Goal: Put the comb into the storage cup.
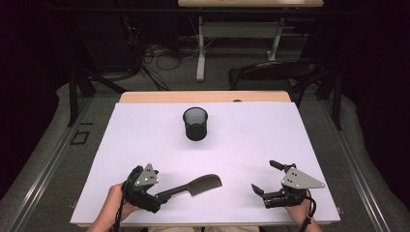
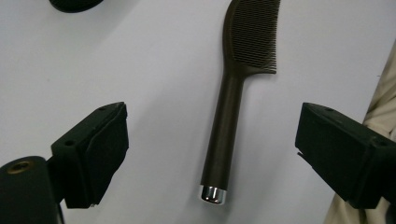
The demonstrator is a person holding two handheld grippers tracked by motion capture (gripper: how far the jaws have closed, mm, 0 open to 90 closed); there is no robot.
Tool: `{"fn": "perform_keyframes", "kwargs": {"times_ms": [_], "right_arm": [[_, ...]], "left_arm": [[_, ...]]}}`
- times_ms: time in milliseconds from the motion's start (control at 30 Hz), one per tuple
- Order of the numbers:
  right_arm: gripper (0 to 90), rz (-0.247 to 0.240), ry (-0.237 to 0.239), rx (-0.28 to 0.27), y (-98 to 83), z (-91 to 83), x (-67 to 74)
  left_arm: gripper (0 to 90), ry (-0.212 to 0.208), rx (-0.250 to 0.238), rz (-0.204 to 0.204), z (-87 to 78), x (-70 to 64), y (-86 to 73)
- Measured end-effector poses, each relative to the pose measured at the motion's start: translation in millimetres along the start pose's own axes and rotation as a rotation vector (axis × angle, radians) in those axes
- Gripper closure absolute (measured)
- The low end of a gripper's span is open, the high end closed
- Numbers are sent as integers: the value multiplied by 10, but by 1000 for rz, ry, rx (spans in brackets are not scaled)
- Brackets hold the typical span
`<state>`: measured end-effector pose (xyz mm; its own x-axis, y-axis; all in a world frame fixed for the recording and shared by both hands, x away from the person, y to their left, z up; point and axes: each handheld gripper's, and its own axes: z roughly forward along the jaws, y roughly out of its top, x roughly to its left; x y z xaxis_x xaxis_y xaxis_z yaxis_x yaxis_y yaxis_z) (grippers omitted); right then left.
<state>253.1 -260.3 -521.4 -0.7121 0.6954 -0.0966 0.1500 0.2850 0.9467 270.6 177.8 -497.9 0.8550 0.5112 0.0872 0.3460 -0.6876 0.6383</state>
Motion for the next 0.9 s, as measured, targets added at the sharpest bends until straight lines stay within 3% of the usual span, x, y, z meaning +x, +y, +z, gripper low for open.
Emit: {"fn": "perform_keyframes", "kwargs": {"times_ms": [167, 333, 900], "right_arm": [[20, 3, 0, -3, -6, 11, -3], [20, -2, 2, 2, -6, 13, -6], [21, 7, 7, 4, -9, 18, -3]], "left_arm": [[37, 0, 41, 31, 2, 31, 76], [4, 7, 68, 36, 14, 64, 123], [0, -17, 179, 85, 152, 75, 288]]}}
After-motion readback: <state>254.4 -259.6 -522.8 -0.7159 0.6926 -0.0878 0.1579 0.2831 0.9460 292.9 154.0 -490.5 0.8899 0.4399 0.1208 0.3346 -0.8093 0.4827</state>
